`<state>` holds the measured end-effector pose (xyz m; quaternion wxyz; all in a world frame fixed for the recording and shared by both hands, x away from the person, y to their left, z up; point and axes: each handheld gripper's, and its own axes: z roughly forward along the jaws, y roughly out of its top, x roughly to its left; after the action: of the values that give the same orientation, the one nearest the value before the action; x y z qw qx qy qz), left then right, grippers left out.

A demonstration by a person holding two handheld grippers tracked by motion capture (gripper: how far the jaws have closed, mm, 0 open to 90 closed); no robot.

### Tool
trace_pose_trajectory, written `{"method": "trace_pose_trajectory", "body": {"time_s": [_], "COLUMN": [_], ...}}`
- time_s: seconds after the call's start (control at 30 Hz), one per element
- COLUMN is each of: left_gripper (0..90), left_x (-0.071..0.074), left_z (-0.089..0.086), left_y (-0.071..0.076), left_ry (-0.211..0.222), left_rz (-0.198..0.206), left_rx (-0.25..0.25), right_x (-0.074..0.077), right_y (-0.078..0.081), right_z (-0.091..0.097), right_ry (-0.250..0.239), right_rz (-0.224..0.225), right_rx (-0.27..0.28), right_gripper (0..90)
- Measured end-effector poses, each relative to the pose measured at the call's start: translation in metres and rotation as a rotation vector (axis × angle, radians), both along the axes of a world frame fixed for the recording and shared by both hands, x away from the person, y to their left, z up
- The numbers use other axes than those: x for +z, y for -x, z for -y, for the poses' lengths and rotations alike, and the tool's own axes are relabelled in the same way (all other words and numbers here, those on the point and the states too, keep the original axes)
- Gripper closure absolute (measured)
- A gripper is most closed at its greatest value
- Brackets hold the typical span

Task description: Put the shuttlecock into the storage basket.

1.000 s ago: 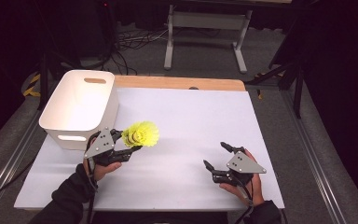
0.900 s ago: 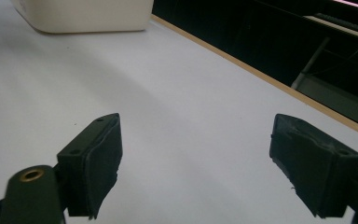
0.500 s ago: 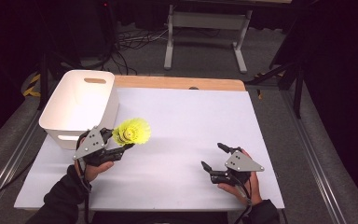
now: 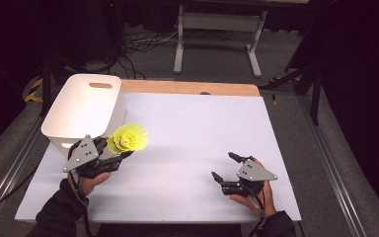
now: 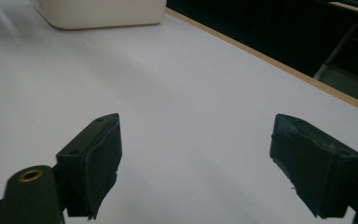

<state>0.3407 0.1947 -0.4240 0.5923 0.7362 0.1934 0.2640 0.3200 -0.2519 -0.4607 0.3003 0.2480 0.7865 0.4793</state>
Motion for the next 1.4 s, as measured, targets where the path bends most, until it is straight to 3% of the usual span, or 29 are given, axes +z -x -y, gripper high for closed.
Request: {"method": "trace_pose_trajectory", "body": {"time_s": [0.7, 1.4], "left_gripper": [50.3, 50.0], "left_x": [0.004, 0.01], "left_z": [-0.028, -0.037], "left_y": [0.008, 0.009], "left_ry": [0.03, 0.051], "left_rz": [0.001, 0.021], "left_rx": [0.061, 0.079], "right_x": [-0.001, 0.001], "right_y": [0.0, 0.0], "right_z": [-0.001, 0.003], "right_ry": [0.017, 0.027], "right_rz": [0.013, 0.016], "right_rx": [-0.004, -0.013], "right_gripper": [17.7, 17.7]}}
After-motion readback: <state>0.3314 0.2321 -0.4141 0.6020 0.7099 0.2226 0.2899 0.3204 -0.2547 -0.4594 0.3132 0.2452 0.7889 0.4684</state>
